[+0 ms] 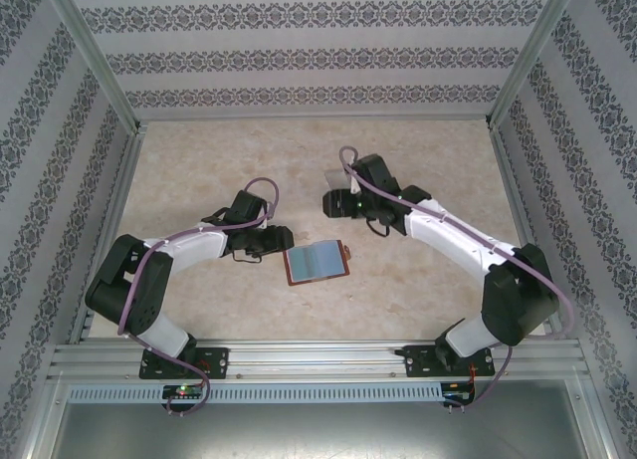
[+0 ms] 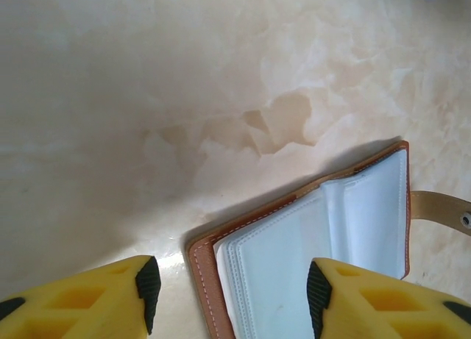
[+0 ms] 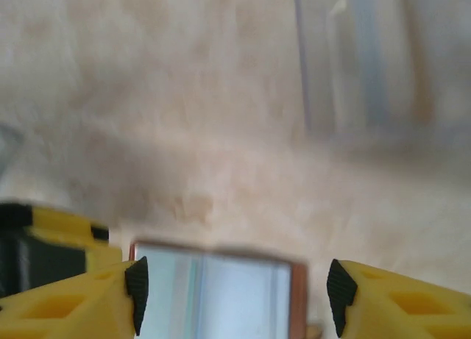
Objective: Put the credit cards into the card holder
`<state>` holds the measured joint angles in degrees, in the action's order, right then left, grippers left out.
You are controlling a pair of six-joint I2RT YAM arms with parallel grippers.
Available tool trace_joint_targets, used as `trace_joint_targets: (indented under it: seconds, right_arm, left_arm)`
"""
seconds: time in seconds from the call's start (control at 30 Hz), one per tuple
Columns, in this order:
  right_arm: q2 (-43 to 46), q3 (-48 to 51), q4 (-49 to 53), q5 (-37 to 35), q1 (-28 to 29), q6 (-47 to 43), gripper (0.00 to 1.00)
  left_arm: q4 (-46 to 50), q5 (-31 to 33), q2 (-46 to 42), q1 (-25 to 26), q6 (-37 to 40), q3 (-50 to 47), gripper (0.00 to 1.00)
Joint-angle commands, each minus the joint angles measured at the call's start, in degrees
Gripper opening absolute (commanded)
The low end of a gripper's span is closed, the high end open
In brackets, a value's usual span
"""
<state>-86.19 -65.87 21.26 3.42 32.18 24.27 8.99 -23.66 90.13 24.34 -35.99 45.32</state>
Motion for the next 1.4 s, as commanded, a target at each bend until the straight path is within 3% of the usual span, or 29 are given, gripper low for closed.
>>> trace_joint_targets:
  seconds: [0.0,0.17,0.23,0.57,0.67,1.07,1.23,1.37]
  right_arm:
    - [-3.0,-3.9,6.7,-9.9,-1.7,-11.7,0.87]
    - [-11.8,-13.8,10.5,-12.8,-3.0,-16.3,0.92]
    - [-15.2,-16.4,10.9,-12.9,-3.4,-17.0,0.92]
    - [-27.0,-25.0,13.3,-11.4,-5.6,-17.8,0.90]
    - [-29.1,-26.4,14.3,-14.0,-5.8,-17.9,0.89]
    - [-31.0,-27.0,13.9,-27.0,-4.4,-19.9,0.83]
    - [-30.3,-27.3,13.3,-27.9,-4.1,-21.0,0.81]
    - [-30.3,-27.8,13.6,-29.0,-4.1,-21.7,0.72]
  left_arm:
    - [3.6,3.2,-3.0,0.4,1.8,0.5,0.68]
    - [6.5,8.2,-6.5,0.3,2.7,0.5,0.94]
    - [7.1,9.5,-7.9,0.2,3.2,0.0,0.96]
    - [10.7,12.3,-10.3,0.1,6.1,0.0,0.97]
    - [10.8,12.4,-10.5,0.1,6.1,-0.1,0.97]
    - [11.3,12.7,-10.3,0.1,6.3,0.4,0.96]
    - [11.1,12.4,-9.8,0.1,6.4,0.5,0.96]
    - [10.0,12.1,-10.0,0.1,5.9,-0.5,0.96]
